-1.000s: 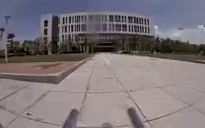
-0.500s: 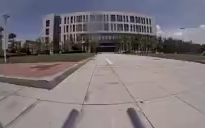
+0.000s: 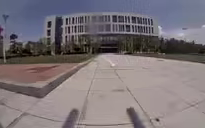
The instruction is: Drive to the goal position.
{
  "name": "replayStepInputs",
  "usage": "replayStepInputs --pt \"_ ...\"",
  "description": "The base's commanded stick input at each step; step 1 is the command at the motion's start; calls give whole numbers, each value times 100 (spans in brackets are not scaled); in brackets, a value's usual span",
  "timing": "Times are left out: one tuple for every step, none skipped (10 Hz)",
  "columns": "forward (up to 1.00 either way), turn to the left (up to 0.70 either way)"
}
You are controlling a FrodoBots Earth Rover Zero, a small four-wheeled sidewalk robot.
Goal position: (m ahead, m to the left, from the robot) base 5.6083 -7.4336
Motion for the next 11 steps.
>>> replayStepInputs --pt "70 0" --pt "70 -15" --pt "70 -29" --pt "70 -32" --pt "70 -26" --pt "70 -7" --pt "70 0" --pt "70 0" --pt "70 0" --pt "70 0" --pt "70 0"
